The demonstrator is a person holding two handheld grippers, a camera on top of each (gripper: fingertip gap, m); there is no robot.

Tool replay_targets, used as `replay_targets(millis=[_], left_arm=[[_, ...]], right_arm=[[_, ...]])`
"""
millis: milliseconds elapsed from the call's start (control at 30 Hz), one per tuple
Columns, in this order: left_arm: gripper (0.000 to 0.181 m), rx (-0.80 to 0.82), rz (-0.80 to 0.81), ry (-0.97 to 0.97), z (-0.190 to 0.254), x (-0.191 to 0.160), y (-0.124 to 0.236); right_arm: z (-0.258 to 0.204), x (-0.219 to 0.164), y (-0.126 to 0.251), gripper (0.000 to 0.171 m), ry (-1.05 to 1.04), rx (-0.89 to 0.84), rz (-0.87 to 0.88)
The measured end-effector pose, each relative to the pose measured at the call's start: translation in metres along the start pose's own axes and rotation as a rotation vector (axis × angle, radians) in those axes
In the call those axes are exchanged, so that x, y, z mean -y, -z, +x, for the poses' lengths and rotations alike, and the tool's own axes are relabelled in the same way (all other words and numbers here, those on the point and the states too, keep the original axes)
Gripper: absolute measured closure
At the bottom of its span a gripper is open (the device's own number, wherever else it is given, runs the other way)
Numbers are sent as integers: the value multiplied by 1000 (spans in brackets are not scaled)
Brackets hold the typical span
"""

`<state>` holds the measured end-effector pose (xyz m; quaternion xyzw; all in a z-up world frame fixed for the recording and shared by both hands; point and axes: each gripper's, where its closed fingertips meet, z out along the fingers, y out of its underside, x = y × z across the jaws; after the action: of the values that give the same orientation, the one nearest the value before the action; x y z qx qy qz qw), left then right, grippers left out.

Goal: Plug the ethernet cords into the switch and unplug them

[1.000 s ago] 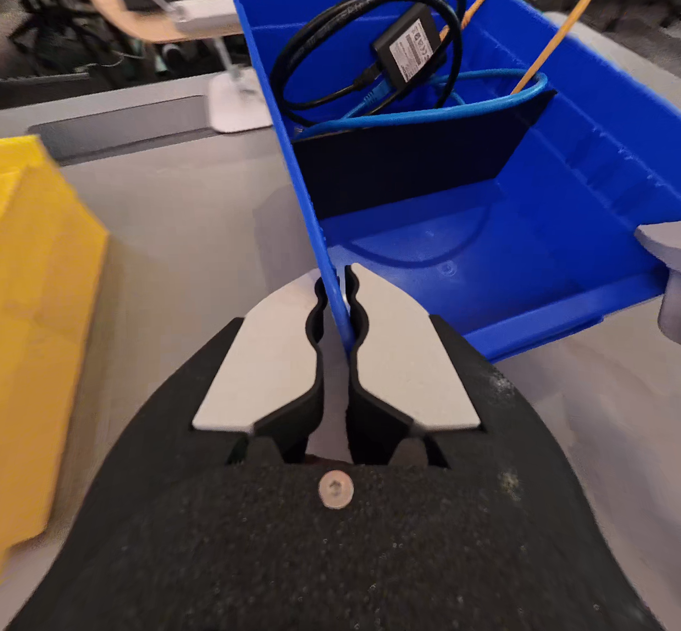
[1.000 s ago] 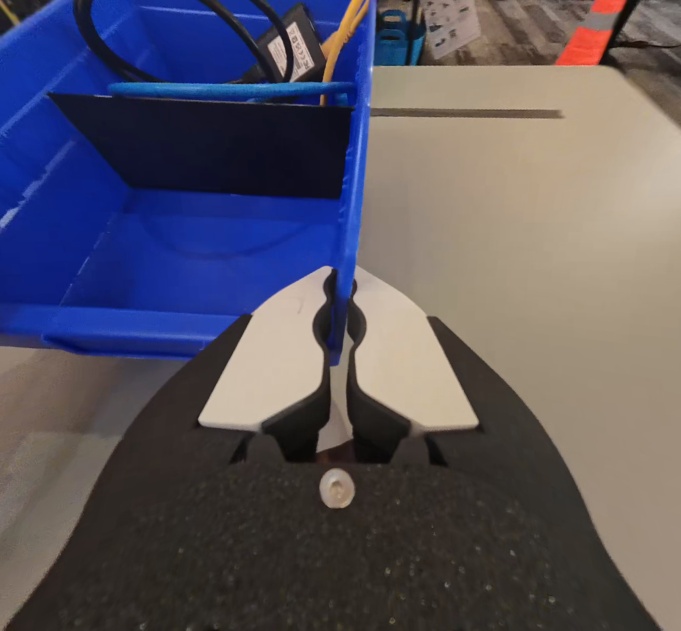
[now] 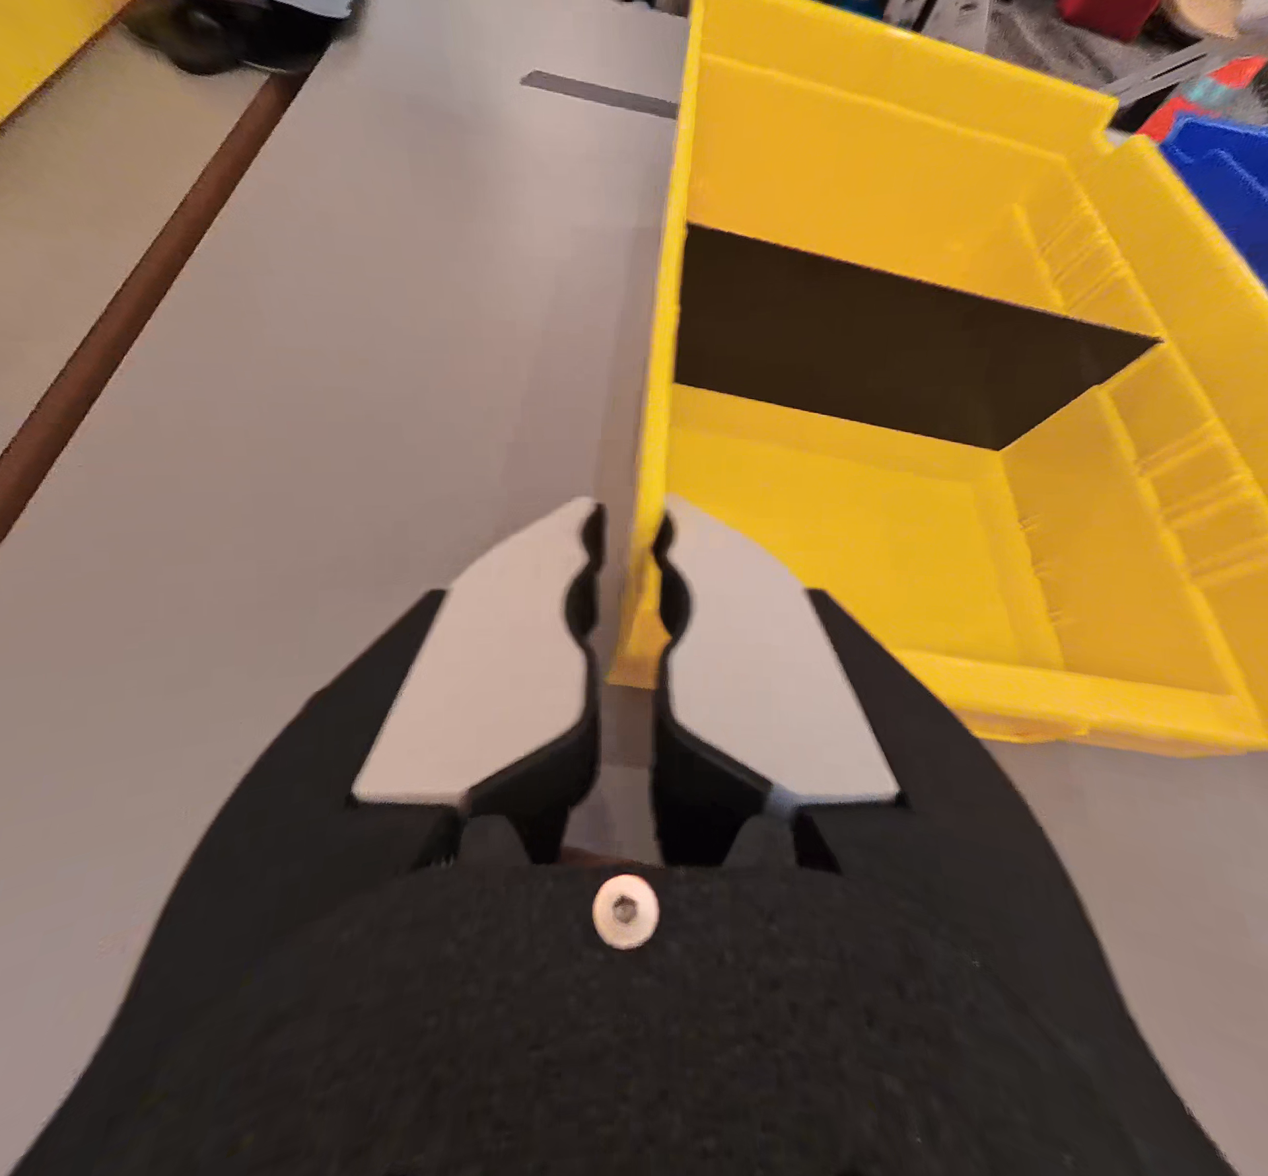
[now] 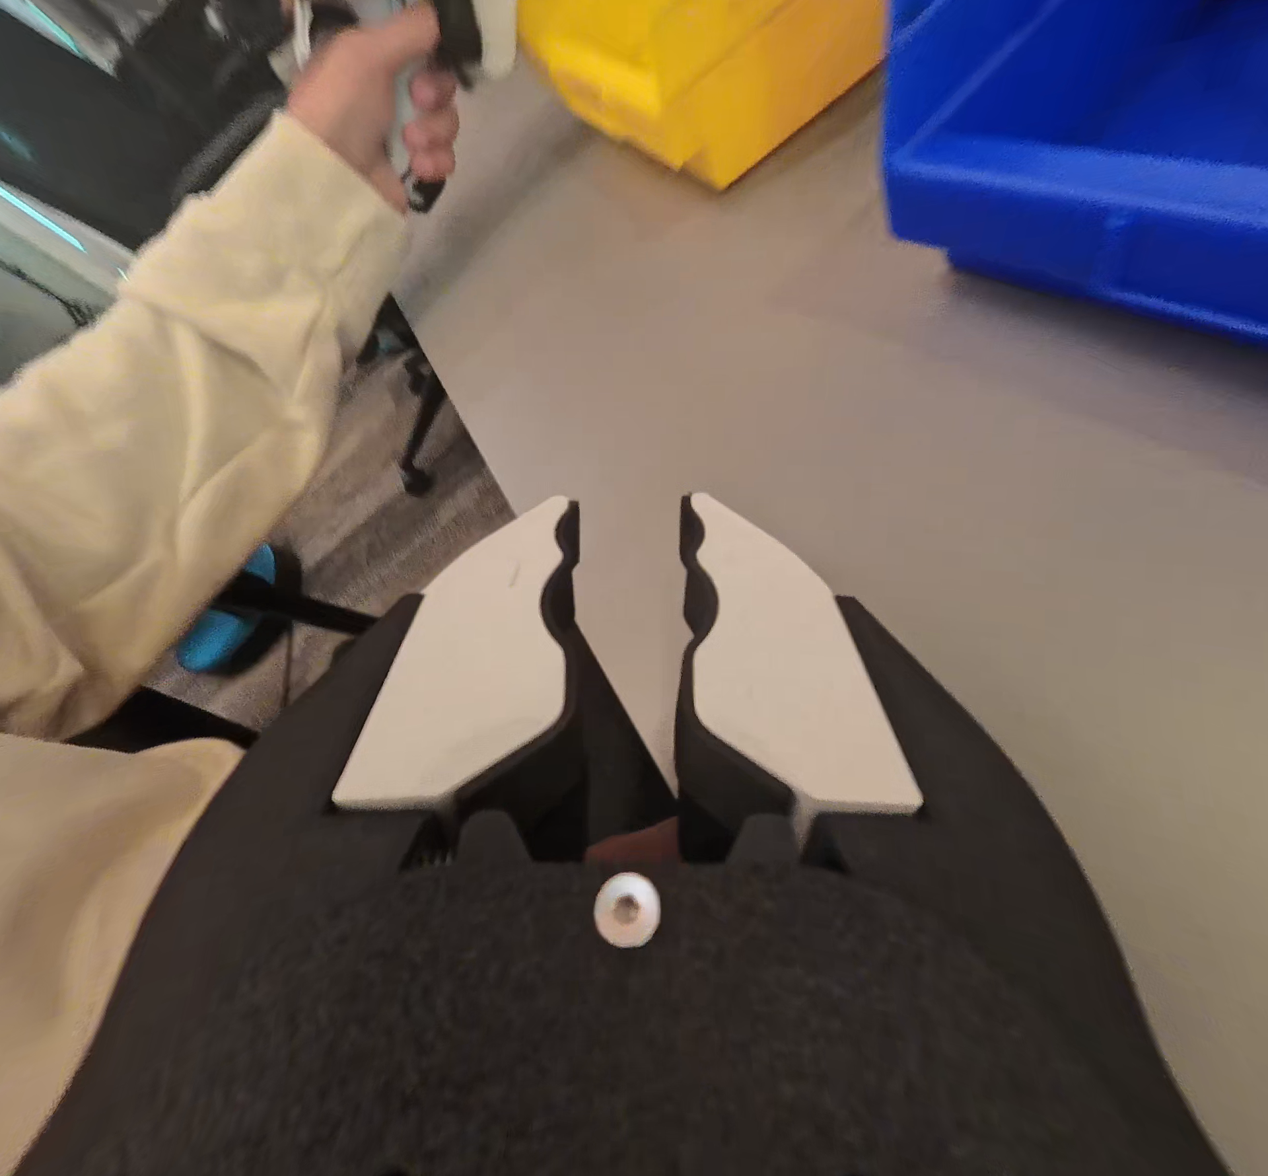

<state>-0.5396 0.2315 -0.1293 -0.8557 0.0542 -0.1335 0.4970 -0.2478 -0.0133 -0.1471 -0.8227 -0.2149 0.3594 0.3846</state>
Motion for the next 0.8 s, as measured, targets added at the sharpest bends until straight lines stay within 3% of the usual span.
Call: replay_targets(millis=[67,167,333,467,533,567,667,800], left_arm=[[179,13,6,-43,5,2,6],[179,86,1,-62,15,1,27],[178,124,-72,22,50,-47,66],[178,183,-78,-8,64,-69,99],[178,186,-75,-1,70,-78,114],[178,180,-69,12,73,-82,121],[175,135,-19,34,81,-79,139],[177,207,128,-132,96,-31,165]], right_arm=[[-6,-8,-17,146,77,-49,-53],[4,-3,-40,133,170,-232,-72],[2,63,-70,121,196,-311,82],[16,81,-92,120,125,-412,63],[22,84,-96,134,102,-467,72],[24,83,-97,154,89,-482,74],[22,77,-92,162,128,-527,37],[3,95,-71,161,113,-487,77]])
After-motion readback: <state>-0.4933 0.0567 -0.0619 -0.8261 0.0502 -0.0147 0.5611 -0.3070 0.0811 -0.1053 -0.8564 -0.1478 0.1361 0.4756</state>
